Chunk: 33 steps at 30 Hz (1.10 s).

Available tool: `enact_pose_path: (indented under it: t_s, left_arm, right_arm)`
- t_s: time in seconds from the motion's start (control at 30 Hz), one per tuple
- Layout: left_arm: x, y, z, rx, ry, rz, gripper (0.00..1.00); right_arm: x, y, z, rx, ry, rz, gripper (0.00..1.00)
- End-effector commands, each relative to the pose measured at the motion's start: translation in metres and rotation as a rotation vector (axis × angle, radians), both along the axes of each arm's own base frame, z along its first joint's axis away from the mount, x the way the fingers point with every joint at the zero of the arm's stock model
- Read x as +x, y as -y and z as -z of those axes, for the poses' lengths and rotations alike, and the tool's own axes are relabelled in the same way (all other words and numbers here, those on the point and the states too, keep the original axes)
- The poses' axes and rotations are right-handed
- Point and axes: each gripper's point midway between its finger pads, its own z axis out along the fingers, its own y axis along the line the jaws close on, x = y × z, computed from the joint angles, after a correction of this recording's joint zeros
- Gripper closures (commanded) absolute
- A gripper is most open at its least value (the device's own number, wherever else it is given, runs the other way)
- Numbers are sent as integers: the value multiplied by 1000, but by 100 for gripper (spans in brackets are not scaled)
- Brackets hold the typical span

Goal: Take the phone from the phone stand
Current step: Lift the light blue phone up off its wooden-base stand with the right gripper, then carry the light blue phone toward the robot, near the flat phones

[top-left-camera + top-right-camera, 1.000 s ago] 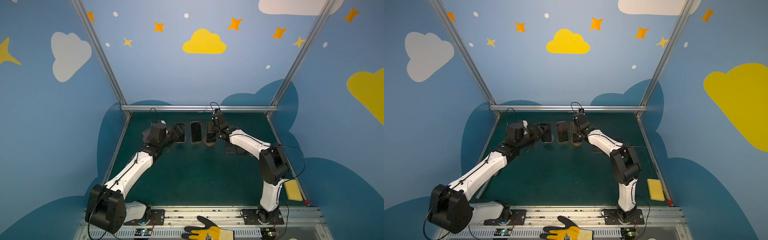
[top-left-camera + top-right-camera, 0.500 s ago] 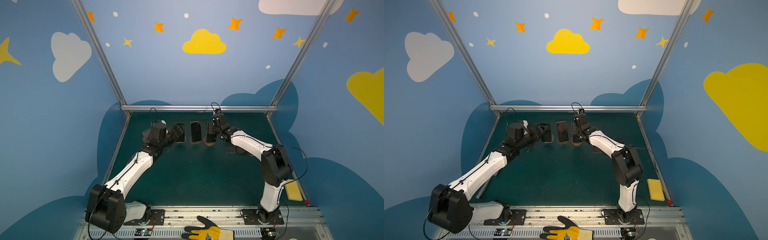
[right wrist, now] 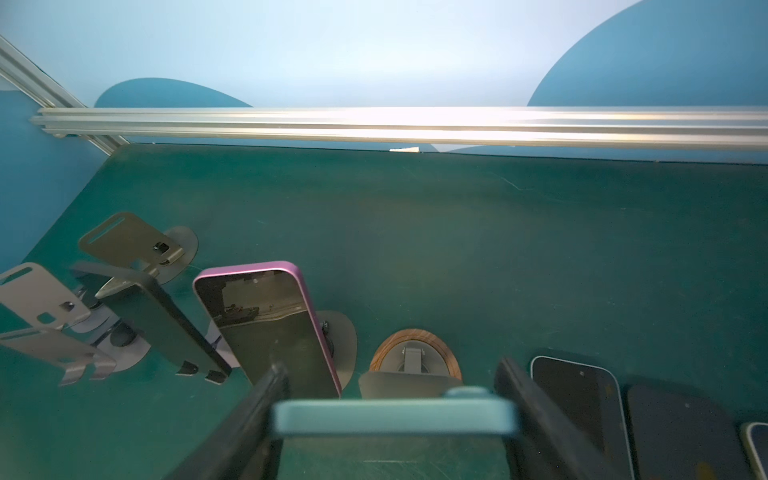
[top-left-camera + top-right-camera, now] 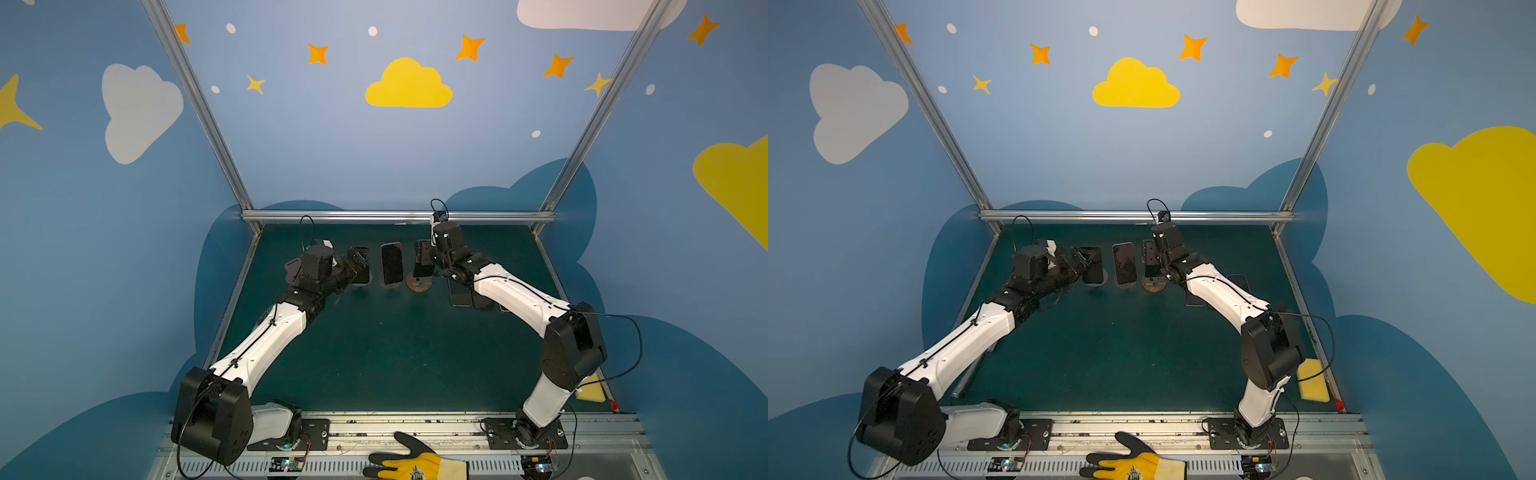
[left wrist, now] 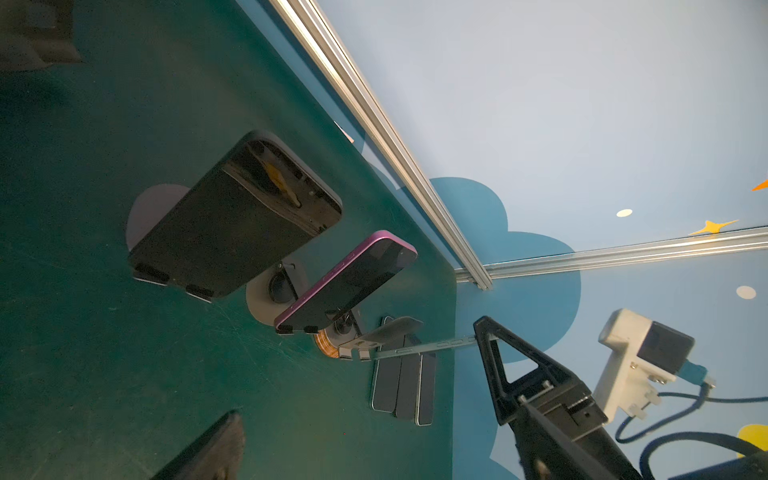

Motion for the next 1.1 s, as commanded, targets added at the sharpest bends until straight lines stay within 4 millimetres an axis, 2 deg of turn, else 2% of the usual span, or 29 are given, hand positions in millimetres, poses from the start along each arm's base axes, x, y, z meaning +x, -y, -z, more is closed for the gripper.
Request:
enact_pose_path:
  t_s: [0.0, 0.23, 0.4, 0.57, 0.73, 0.83, 0.93, 1.07]
  left_arm:
    - [1, 4, -8, -8, 26, 15, 0]
    - [-3, 11, -7, 4, 28, 35, 0]
    - [-9, 20, -10, 31, 44, 57, 0]
    - [-16, 28, -17, 40, 65, 83, 0]
    - [-23, 38, -23, 34, 81, 115, 0]
    - [-27, 42, -27, 30, 91, 128, 0]
    - [-29, 44, -31, 23, 100, 137, 0]
    - [-29, 44, -31, 30, 104, 135, 0]
  right_arm:
    - [-12, 10, -21, -13, 48, -5, 36]
    - [-31, 31, -27, -41, 58, 7, 36]
    - [-52, 54, -21, -91, 49, 23, 37]
    - [-83, 84, -10, -136, 16, 56, 37]
    - [-119, 116, 12, -179, -63, 101, 38]
    - [-138, 137, 18, -219, -88, 132, 38]
    - [-154, 151, 22, -223, -112, 147, 38]
    - [-168, 161, 33, -230, -165, 147, 38]
